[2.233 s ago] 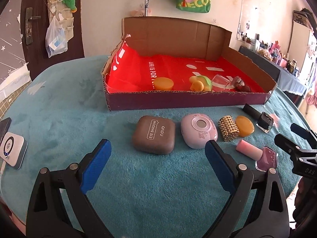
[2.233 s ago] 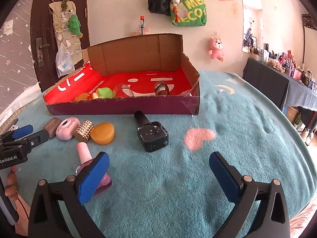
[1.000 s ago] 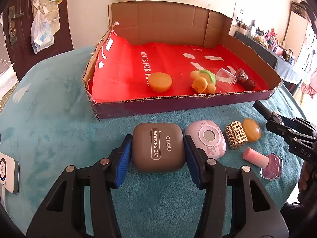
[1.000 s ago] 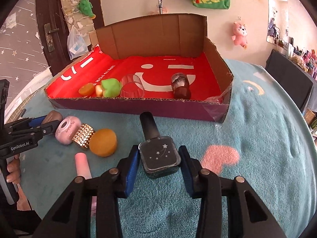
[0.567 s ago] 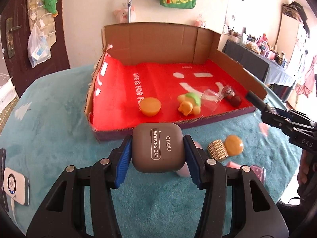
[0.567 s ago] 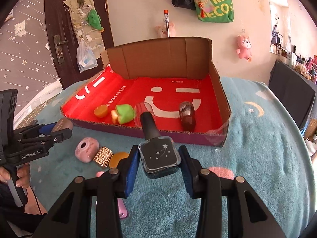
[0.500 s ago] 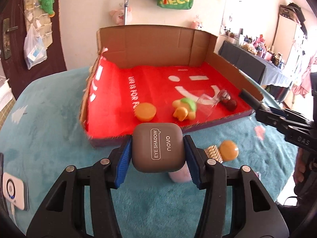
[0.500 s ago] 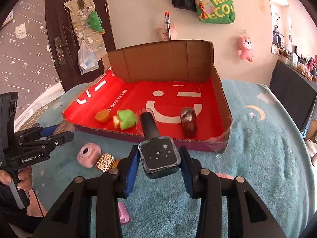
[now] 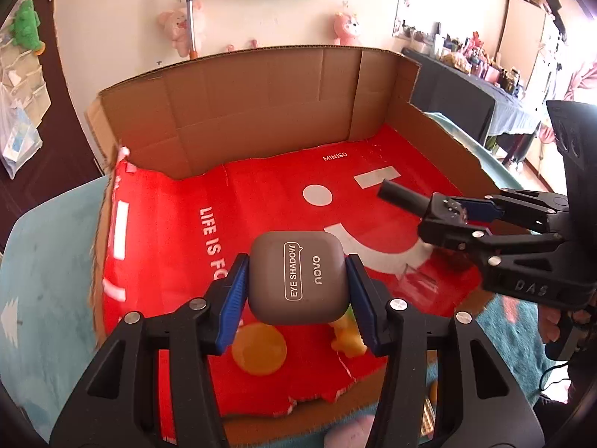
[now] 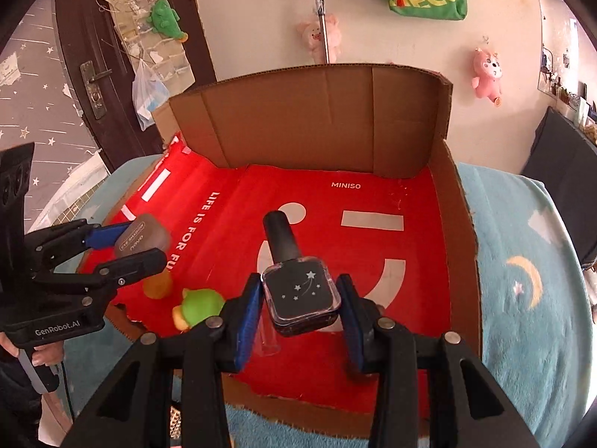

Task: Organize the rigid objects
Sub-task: 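Carry the eye shadow case with the left tool while the right tool carries the black polish into the box, then lower the eye shadow case and black polish onto the red sheet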

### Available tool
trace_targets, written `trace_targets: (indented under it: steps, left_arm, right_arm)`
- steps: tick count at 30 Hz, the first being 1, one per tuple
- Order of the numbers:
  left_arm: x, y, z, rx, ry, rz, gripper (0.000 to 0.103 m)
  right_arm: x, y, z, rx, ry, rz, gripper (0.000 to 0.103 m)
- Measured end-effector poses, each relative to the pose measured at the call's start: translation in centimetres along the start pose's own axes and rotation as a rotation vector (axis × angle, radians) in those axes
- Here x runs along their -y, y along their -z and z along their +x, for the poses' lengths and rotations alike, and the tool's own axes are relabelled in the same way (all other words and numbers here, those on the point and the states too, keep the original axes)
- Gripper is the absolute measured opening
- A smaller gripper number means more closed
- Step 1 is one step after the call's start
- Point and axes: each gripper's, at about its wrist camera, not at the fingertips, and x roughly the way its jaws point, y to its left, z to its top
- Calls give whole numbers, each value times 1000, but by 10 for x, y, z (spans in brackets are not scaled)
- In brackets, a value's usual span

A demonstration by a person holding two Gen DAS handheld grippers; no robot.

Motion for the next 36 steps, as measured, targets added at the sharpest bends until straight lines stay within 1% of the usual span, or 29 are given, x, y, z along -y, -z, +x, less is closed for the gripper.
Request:
trace_targets:
  steps: [2, 5, 9, 14, 20, 23, 36]
  left_arm:
    - [2, -6, 12, -28, 13, 14, 49]
    - [5, -10, 29, -67, 5, 34, 49]
    - [3, -8, 44, -110, 18, 26, 49]
    - [0, -5, 53, -136, 29, 21, 49]
    - [-2, -2, 58, -166, 44, 6, 49]
    - [-1, -2, 60, -172, 36, 14, 49]
    - [2, -4, 67, -195, 27, 19, 49]
  right_arm:
    - [0, -6, 14, -29, 25, -21, 43]
    - [3, -11, 31, -75, 34, -38, 43]
    - [3, -13, 49, -119, 57, -77, 43]
    - [3, -14, 60, -150, 72, -108, 43]
    - [2, -15, 64, -180, 68, -135, 43]
    - [2, -15, 65, -194, 65, -136, 43]
    - [2, -16, 66, -209, 55, -134, 43]
